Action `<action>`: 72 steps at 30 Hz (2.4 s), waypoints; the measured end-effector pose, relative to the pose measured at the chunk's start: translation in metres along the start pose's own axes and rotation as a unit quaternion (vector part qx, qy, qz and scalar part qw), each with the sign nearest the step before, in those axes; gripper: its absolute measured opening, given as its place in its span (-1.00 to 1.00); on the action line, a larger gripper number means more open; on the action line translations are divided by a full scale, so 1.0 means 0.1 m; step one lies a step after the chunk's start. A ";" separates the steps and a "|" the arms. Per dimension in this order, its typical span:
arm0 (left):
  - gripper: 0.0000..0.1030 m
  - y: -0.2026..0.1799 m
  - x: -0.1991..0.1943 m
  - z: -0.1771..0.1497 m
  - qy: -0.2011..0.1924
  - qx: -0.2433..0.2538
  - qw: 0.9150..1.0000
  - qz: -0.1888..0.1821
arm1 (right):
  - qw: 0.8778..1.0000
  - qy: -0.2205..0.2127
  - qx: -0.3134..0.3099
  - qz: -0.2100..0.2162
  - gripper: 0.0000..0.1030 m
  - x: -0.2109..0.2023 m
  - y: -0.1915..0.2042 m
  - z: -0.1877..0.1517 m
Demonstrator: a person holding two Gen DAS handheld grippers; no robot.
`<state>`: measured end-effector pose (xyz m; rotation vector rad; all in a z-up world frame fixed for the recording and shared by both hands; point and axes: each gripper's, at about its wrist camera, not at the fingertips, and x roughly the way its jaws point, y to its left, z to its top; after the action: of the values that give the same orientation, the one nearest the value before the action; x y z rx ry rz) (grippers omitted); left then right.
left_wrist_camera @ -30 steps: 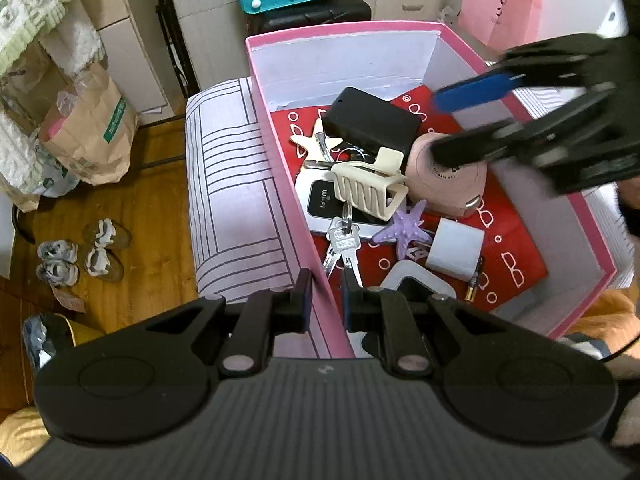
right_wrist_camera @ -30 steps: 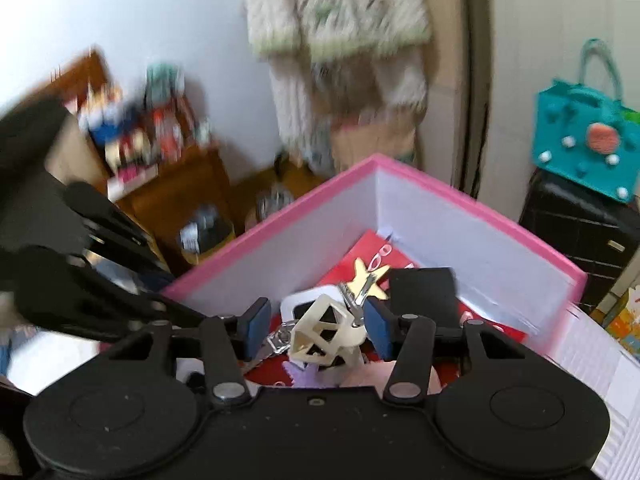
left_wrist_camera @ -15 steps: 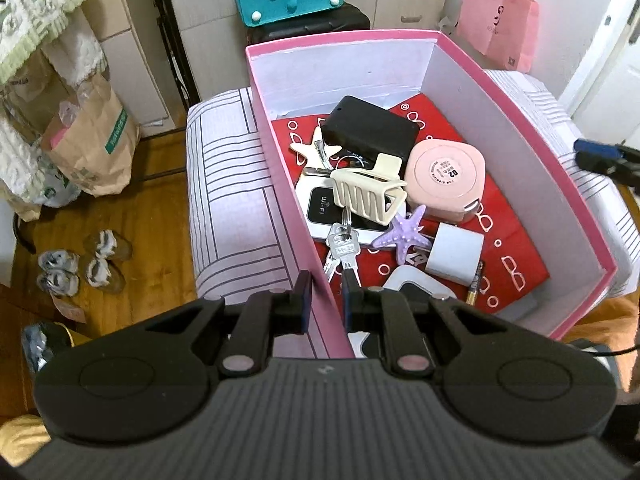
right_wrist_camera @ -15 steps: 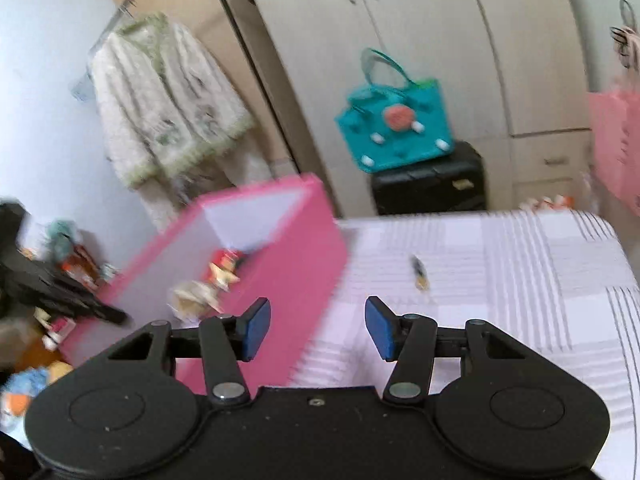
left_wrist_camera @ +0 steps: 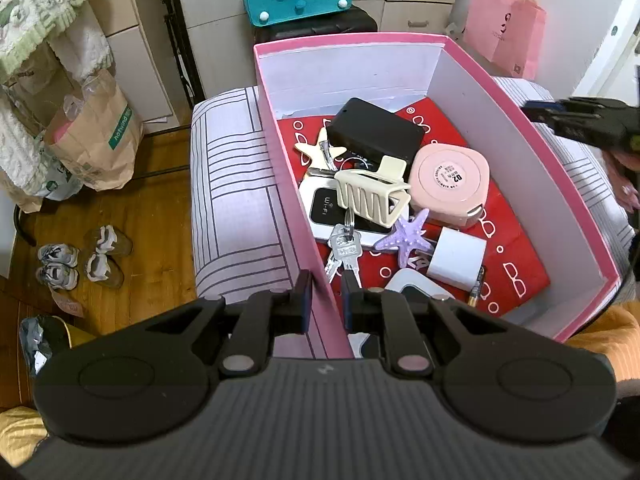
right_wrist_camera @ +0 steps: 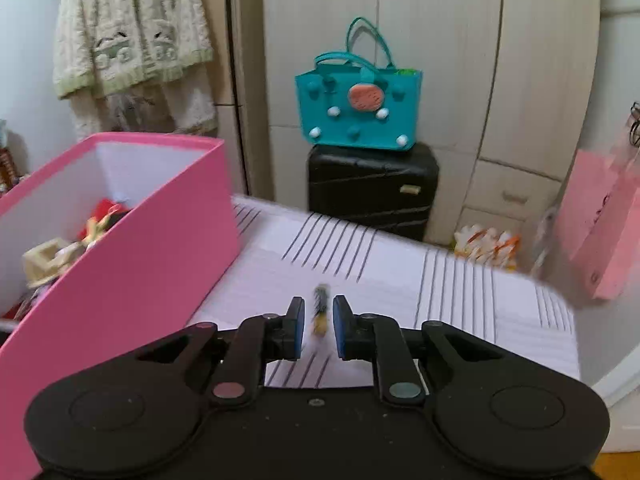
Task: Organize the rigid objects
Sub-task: 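Grasp the second AA battery with the right gripper, then carry the battery into the pink box and release it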
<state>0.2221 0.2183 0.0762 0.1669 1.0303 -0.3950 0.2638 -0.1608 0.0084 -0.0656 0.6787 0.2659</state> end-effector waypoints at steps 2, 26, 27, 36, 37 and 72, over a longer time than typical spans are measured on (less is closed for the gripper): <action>-0.73 0.02 0.01 0.00 -0.001 -0.008 1.000 -0.002 | 1.000 0.014 0.013 0.021 -0.53 0.18 -0.05 0.06; -0.72 0.02 0.02 -0.02 -0.005 -0.014 1.000 -0.009 | 0.993 -0.057 0.062 0.086 -0.80 -0.45 0.40 0.26; -0.72 0.01 0.02 -0.02 -0.005 -0.015 1.000 -0.008 | 0.990 -0.065 0.050 0.111 -0.79 -0.54 0.50 0.33; -0.72 0.03 0.02 -0.03 -0.007 -0.020 1.000 -0.007 | 0.983 0.009 -0.033 0.179 -0.79 -0.36 1.25 0.33; -0.72 0.03 0.02 -0.03 -0.006 -0.020 1.000 -0.007 | 0.982 0.011 -0.034 0.183 -0.79 -0.37 1.27 0.32; -0.71 0.12 -0.04 -0.01 0.008 -0.085 0.996 -0.008 | 0.980 0.037 -0.036 0.193 -0.19 -0.57 1.42 0.32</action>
<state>0.2240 0.2306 0.0789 0.0087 1.0761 -0.3193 0.2034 -0.0318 0.0726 -0.0113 0.7532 0.6644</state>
